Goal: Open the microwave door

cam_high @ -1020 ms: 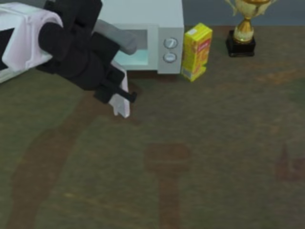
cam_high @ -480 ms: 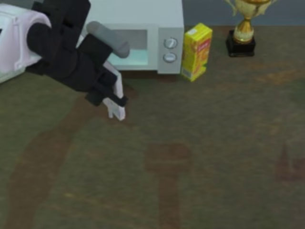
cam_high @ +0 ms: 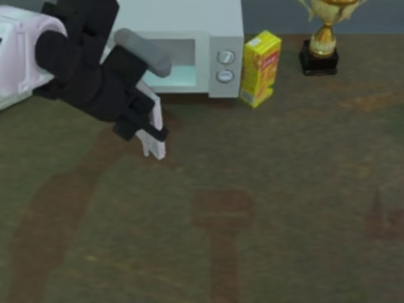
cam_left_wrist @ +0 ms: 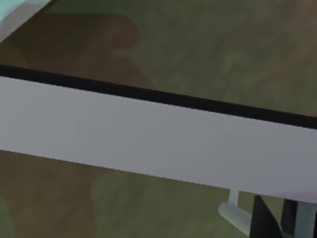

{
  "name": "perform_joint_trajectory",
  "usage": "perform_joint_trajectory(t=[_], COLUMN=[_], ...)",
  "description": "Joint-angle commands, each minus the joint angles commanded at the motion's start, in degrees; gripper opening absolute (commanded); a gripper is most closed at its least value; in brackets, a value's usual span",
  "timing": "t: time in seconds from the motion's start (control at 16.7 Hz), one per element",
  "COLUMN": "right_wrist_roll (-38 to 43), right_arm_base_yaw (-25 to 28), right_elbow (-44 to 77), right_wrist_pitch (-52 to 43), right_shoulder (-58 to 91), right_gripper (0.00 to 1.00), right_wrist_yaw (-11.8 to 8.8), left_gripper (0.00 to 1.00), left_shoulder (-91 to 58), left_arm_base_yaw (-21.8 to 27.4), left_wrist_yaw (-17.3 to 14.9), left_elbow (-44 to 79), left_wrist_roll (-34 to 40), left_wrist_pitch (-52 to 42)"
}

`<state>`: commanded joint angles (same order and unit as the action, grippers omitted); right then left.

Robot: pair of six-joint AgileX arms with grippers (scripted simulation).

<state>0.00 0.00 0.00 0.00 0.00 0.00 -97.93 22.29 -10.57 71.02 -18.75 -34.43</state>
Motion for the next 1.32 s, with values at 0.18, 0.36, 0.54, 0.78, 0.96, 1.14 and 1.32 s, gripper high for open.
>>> perform_joint_trajectory(t=[0.18,0.36,0.54,0.78,0.96,1.14,1.32], right_wrist_roll=[0.0,0.0,0.0,0.0,0.0,0.0,0.0], right_arm_base_yaw=[0.0,0.0,0.0,0.0,0.0,0.0,0.0], right_elbow=[0.0,0.0,0.0,0.0,0.0,0.0,0.0], right_wrist_pitch=[0.0,0.0,0.0,0.0,0.0,0.0,0.0], right_shoulder=[0.0,0.0,0.0,0.0,0.0,0.0,0.0], right_gripper=[1.00,1.00,1.00,1.00,1.00,1.00,1.00], right_wrist_yaw=[0.0,0.0,0.0,0.0,0.0,0.0,0.0], left_gripper=[0.00,0.00,0.00,0.00,0.00,0.00,0.00], left_shoulder=[0.0,0.0,0.0,-0.2,0.2,0.6,1.5], left_arm_base_yaw=[0.0,0.0,0.0,0.2,-0.6,-2.4,-4.2], left_wrist_yaw=[0.0,0.0,0.0,-0.3,-1.2,-3.2,-5.1], left_elbow=[0.0,0.0,0.0,-0.2,-0.3,-1.2,-1.8], left_wrist_roll=[0.0,0.0,0.0,0.1,-1.8,-6.1,-10.2], left_wrist_pitch=[0.0,0.0,0.0,0.0,-0.4,-1.7,-2.6])
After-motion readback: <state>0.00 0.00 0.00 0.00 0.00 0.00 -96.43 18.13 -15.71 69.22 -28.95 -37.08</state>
